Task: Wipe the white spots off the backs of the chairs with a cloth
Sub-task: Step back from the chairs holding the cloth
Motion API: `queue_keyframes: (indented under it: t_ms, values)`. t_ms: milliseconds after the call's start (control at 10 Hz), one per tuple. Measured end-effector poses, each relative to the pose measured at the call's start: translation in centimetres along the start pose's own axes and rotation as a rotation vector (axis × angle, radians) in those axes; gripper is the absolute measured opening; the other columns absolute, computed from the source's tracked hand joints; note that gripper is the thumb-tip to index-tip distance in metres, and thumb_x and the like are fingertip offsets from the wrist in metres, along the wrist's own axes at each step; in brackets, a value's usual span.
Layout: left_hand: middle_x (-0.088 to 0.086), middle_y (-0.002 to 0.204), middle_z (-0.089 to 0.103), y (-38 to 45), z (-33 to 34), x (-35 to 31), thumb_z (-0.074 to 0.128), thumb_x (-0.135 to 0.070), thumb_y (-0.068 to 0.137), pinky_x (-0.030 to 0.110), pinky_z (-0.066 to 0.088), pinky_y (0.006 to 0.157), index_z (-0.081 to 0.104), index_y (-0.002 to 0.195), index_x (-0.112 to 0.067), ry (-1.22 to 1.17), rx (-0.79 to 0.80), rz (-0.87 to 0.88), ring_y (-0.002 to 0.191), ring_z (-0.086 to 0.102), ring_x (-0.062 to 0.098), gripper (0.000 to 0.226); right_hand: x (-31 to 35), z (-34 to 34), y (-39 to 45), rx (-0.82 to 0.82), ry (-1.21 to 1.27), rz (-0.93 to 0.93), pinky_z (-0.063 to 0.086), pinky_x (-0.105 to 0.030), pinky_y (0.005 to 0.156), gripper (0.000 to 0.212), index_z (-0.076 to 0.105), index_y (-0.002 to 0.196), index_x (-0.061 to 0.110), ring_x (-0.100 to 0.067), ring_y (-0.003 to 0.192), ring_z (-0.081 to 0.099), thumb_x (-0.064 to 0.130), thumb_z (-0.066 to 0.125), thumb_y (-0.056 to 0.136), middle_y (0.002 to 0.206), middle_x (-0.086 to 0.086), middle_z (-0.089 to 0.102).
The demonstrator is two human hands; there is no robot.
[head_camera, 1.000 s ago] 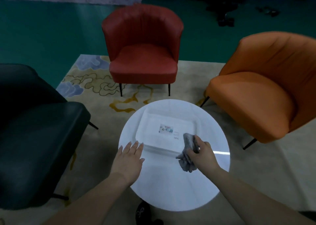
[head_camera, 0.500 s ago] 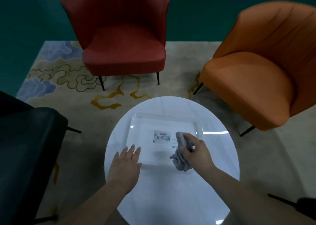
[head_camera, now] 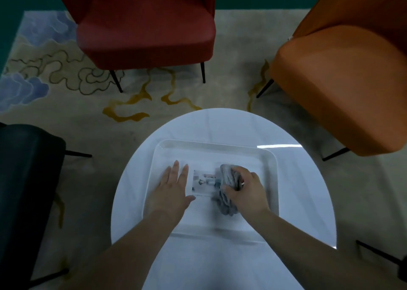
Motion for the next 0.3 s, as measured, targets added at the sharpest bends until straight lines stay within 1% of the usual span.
queue_keyframes:
  t_ms: [100,200,300]
  values:
    - [0.0,0.159,-0.018,0.62,0.18,0.08,0.047,-0.057,0.091,0.033,0.011,0.117,-0.01,0.152,-0.024,0.024,0.039,0.004,0.147,-0.009,0.019,0.089,-0.59,0.52,0.18,0.017,-0.051,0.016,0.033,-0.005,0.063,0.054,0.049,0.126,0.036,0.006,0.078,0.048,0.03,0.075,0.079,0.103,0.01,0.043]
    - [0.001,0.159,-0.018,0.62,0.17,0.12,0.048,-0.057,0.091,0.034,0.017,0.116,-0.009,0.152,-0.023,0.044,0.044,0.0,0.147,-0.007,0.021,0.09,-0.71,1.04,0.23,0.037,-0.059,0.003,0.034,-0.006,0.068,0.059,0.049,0.127,0.033,0.003,0.078,0.048,0.032,0.078,0.077,0.104,0.008,0.042]
    - [0.001,0.16,-0.016,0.5,-0.17,0.18,0.047,-0.056,0.092,0.035,0.02,0.116,-0.007,0.152,-0.023,0.054,0.045,0.0,0.148,-0.005,0.022,0.088,-0.62,1.07,0.52,0.107,-0.106,0.036,0.04,-0.017,0.08,0.071,0.043,0.137,0.032,-0.008,0.083,0.048,0.038,0.078,0.075,0.107,0.004,0.039]
Point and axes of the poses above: each hand's wrist, its own y-axis towards the middle knuckle, its own z-axis out of the palm, x = y × z, the point moved 6 cm from there along y, towards the middle knuckle
